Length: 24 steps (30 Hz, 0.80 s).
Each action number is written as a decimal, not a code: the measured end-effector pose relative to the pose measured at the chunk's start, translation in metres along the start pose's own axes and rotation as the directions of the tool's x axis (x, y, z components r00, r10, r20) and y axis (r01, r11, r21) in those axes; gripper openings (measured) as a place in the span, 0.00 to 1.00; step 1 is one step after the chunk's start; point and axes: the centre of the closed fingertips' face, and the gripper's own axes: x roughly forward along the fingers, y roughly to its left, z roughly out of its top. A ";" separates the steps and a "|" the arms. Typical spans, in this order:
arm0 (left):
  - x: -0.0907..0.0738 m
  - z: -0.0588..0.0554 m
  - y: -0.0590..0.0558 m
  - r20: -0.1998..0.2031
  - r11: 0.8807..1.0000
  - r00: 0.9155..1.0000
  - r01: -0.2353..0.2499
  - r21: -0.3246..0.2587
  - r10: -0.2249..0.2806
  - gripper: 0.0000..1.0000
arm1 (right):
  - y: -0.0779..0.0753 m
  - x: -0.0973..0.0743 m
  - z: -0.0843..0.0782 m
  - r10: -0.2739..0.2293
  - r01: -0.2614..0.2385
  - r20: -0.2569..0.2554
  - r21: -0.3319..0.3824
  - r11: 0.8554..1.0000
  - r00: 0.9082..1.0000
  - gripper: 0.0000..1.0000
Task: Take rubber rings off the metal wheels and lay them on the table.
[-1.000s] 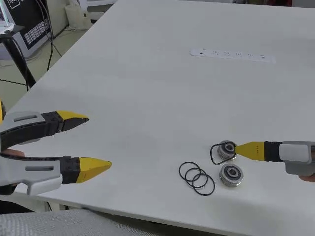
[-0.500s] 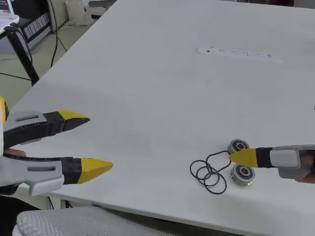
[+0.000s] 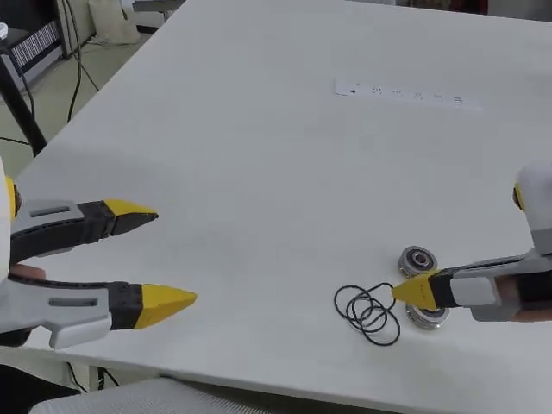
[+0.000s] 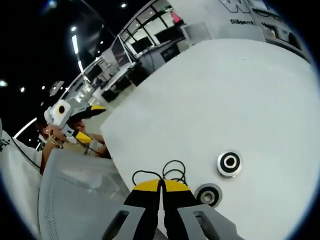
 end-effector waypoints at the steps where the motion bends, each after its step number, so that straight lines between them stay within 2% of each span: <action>1: 0.001 -0.001 0.002 -0.001 1.000 1.000 0.000 0.002 0.000 0.59 | -0.002 0.002 0.000 -0.005 0.005 -0.007 -0.005 1.000 1.000 0.00; 9: 0.011 0.001 0.011 0.019 1.000 1.000 0.006 -0.010 -0.005 0.58 | -0.018 0.013 -0.005 -0.047 0.046 -0.071 -0.020 0.999 0.996 0.00; 14: 0.023 0.001 0.016 0.012 1.000 1.000 0.025 -0.002 -0.025 0.58 | -0.023 0.020 -0.009 -0.068 0.063 -0.106 -0.050 0.997 0.992 0.00; 19: 0.027 0.002 0.016 0.011 0.999 0.999 0.037 0.002 -0.037 0.60 | -0.024 0.025 -0.015 -0.075 0.065 -0.150 -0.069 0.995 0.986 0.00; 24: 0.027 -0.002 0.016 0.010 0.999 0.999 0.041 -0.013 -0.041 0.59 | -0.027 0.027 -0.016 -0.088 0.075 -0.160 -0.083 0.994 0.983 0.00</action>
